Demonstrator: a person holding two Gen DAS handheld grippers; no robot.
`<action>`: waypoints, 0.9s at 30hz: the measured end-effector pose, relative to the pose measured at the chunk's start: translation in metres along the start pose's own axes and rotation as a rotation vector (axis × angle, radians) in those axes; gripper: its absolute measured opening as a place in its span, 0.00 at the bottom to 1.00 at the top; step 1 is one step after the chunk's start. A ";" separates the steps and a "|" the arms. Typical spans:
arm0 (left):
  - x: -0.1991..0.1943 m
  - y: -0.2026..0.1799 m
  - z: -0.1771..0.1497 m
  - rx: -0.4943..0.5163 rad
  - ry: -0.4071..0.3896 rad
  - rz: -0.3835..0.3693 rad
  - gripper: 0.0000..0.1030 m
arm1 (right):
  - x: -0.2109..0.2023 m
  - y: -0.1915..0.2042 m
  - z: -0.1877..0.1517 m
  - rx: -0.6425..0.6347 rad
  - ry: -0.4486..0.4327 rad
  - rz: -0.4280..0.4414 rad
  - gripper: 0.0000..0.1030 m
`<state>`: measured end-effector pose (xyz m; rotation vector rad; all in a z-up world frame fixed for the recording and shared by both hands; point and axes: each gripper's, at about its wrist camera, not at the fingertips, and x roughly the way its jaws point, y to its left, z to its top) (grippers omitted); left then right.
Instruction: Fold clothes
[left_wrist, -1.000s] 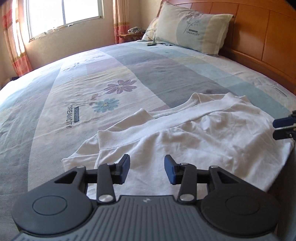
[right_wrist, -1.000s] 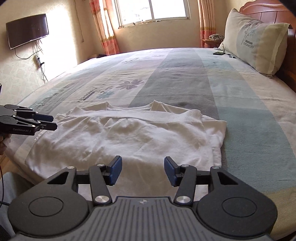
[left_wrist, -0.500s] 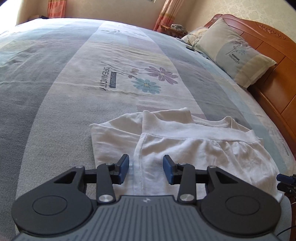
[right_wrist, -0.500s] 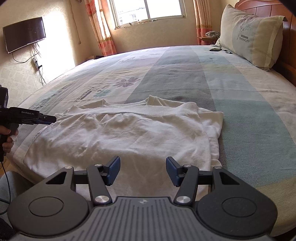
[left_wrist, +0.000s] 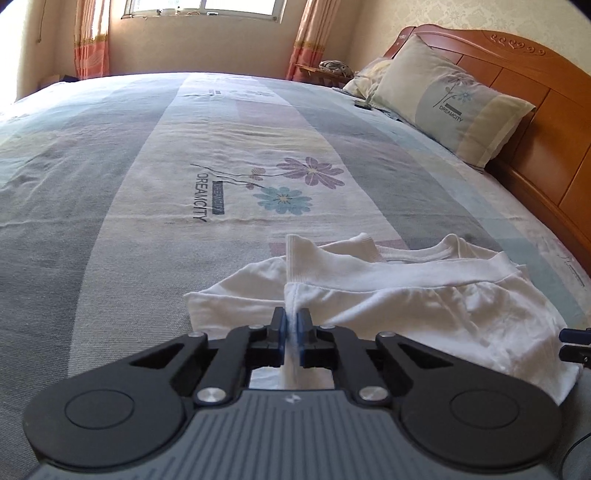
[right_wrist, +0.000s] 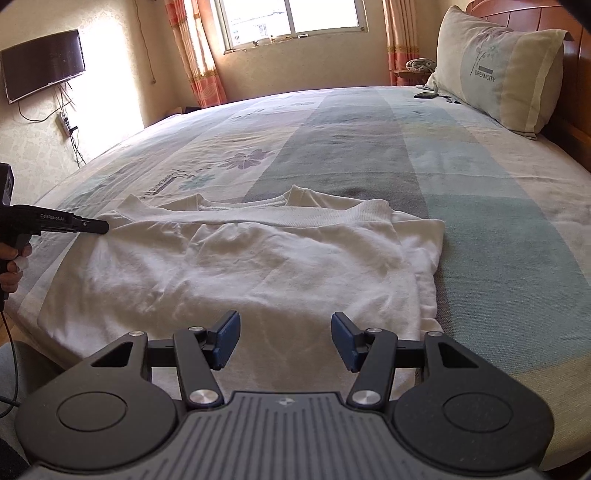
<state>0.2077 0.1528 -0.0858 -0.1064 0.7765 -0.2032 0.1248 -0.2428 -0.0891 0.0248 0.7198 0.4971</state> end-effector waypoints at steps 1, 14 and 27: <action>0.005 0.006 -0.001 -0.016 0.024 0.017 0.02 | 0.000 -0.001 0.000 -0.001 -0.001 0.001 0.59; 0.022 0.014 0.011 -0.075 0.036 -0.097 0.17 | 0.012 -0.037 0.037 0.046 -0.056 0.026 0.59; 0.042 0.013 0.008 -0.118 0.077 -0.156 0.20 | 0.080 -0.108 0.056 0.256 0.005 0.057 0.58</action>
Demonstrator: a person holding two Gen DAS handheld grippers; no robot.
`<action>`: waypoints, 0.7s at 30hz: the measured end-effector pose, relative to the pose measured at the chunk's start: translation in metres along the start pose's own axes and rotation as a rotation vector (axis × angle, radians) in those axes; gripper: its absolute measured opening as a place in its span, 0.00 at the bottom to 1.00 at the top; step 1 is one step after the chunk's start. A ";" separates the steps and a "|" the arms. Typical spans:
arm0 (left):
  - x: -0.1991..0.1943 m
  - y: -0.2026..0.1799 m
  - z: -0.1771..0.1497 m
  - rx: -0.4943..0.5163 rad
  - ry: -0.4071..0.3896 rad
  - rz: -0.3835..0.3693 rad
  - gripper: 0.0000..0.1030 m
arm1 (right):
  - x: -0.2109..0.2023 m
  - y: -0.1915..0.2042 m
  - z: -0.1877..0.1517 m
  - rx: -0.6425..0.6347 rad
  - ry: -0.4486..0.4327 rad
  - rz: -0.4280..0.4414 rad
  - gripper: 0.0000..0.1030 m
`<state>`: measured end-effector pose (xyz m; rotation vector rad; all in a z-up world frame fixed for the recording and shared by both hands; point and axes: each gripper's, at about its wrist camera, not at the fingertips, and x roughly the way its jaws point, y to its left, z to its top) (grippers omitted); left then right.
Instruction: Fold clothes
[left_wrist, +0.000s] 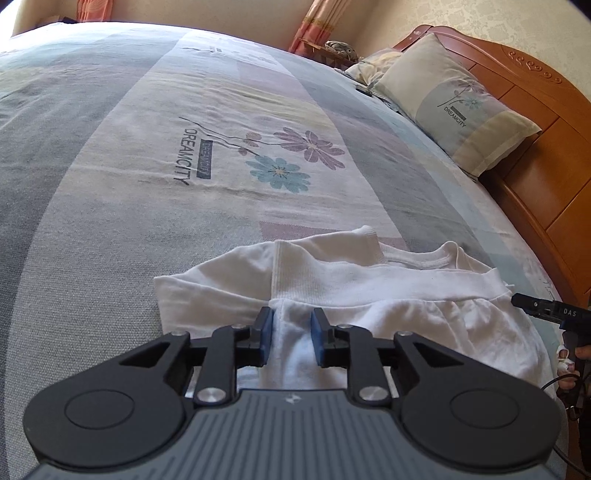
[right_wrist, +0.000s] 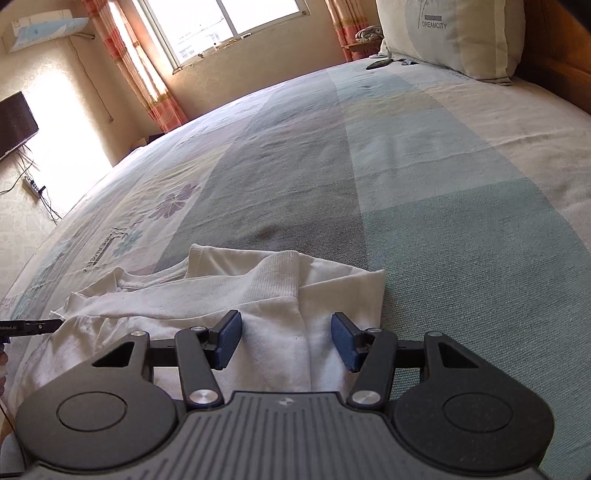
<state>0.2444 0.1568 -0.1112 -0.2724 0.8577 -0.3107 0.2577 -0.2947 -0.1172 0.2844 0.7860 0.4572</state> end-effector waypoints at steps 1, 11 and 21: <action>0.000 -0.002 0.000 0.011 0.002 0.005 0.20 | 0.002 -0.002 0.000 0.019 -0.005 0.026 0.52; -0.027 -0.024 -0.001 0.090 -0.091 0.056 0.01 | -0.001 0.011 -0.003 -0.020 -0.054 -0.011 0.11; -0.045 -0.019 0.006 0.073 -0.144 0.088 0.03 | -0.015 0.047 0.016 -0.152 -0.126 -0.032 0.09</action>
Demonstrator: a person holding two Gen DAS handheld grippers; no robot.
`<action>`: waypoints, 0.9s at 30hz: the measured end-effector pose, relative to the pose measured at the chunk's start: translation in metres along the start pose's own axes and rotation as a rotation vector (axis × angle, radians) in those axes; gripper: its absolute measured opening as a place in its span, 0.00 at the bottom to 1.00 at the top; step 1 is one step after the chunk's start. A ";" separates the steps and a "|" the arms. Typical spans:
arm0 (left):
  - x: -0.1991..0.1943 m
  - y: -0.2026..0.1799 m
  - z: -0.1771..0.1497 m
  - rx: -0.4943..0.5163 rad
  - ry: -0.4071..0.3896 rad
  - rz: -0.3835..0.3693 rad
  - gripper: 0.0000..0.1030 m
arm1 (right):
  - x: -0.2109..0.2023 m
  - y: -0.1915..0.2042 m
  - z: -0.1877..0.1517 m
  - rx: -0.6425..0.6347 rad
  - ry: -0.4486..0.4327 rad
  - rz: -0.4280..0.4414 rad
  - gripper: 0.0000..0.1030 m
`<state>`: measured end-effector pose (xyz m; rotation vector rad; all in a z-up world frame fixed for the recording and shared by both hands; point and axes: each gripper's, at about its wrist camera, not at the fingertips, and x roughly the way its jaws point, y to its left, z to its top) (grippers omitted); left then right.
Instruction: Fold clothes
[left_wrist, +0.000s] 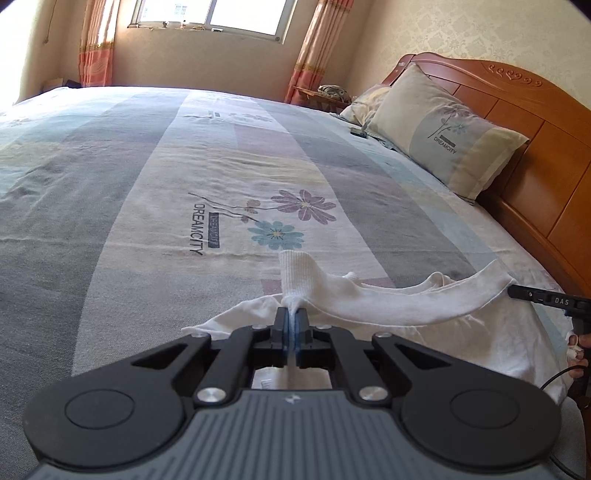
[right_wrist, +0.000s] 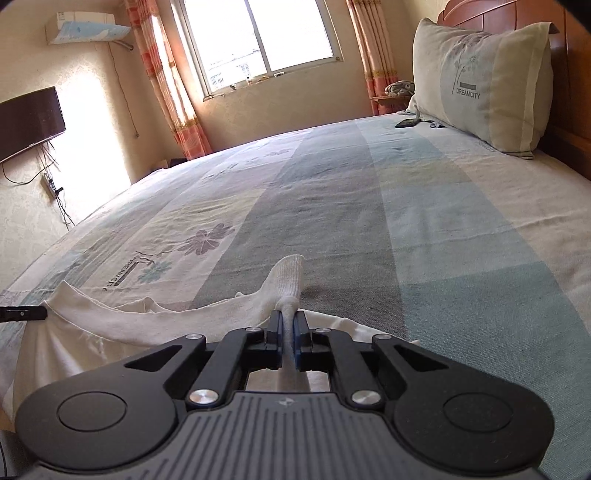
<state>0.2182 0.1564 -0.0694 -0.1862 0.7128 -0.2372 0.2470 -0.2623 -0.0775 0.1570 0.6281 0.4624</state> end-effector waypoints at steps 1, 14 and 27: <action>0.008 0.002 -0.002 -0.003 0.024 0.032 0.08 | 0.006 -0.001 -0.001 0.000 0.013 -0.013 0.09; -0.008 -0.068 -0.034 0.220 0.102 -0.064 0.22 | -0.004 0.043 -0.015 -0.171 0.066 0.020 0.48; -0.024 -0.073 -0.045 0.193 0.161 -0.046 0.31 | 0.023 0.031 -0.017 -0.024 0.142 -0.057 0.50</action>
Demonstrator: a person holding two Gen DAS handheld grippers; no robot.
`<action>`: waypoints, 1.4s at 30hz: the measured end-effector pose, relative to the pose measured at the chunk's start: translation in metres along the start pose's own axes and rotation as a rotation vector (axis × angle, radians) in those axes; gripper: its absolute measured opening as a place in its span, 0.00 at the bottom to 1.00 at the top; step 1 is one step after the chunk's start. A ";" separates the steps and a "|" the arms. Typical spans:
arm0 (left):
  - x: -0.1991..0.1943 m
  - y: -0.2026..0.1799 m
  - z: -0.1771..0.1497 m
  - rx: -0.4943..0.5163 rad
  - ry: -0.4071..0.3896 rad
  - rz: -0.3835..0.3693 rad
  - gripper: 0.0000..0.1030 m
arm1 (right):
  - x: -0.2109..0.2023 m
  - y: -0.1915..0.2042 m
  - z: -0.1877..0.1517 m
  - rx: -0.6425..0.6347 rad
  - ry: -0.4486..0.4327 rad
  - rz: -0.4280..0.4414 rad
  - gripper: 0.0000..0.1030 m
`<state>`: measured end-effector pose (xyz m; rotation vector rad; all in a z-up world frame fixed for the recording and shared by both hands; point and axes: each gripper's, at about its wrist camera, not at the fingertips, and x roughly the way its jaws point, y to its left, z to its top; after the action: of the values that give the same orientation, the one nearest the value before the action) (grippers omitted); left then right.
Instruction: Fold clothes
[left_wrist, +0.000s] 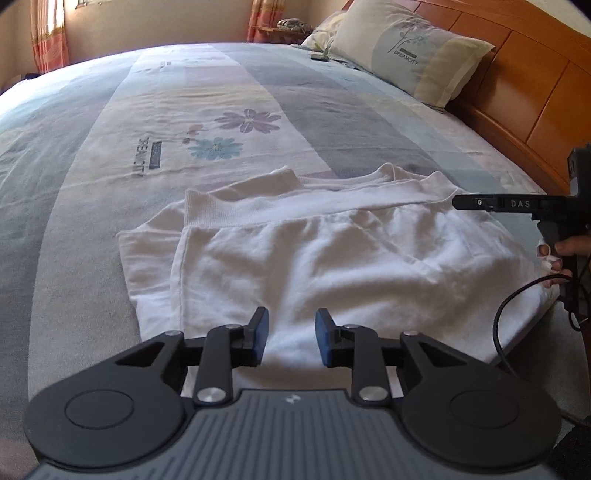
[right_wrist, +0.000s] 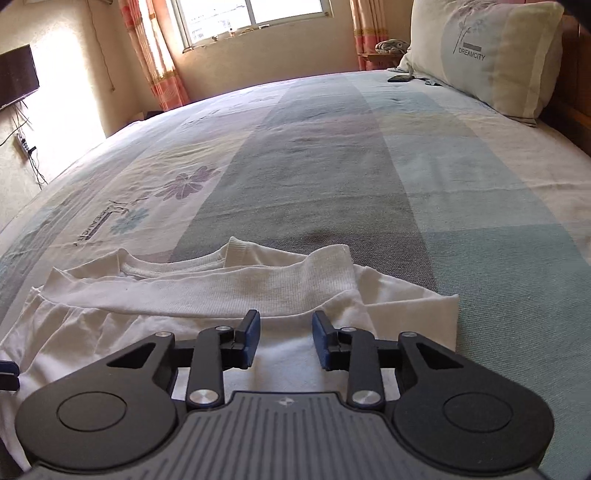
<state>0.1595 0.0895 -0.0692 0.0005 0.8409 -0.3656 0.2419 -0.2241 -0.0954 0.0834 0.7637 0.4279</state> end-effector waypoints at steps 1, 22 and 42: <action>0.002 -0.005 0.007 0.020 -0.024 -0.020 0.38 | -0.010 0.004 -0.003 -0.012 -0.010 0.023 0.58; 0.033 -0.041 0.013 -0.042 -0.075 0.041 0.63 | -0.067 0.034 -0.074 -0.105 -0.048 -0.061 0.74; 0.024 -0.033 -0.025 -0.091 -0.036 0.163 0.71 | -0.007 0.087 -0.043 -0.270 0.002 0.003 0.81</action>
<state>0.1457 0.0548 -0.0988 -0.0222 0.8156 -0.1737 0.1775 -0.1512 -0.1020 -0.1684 0.7016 0.5300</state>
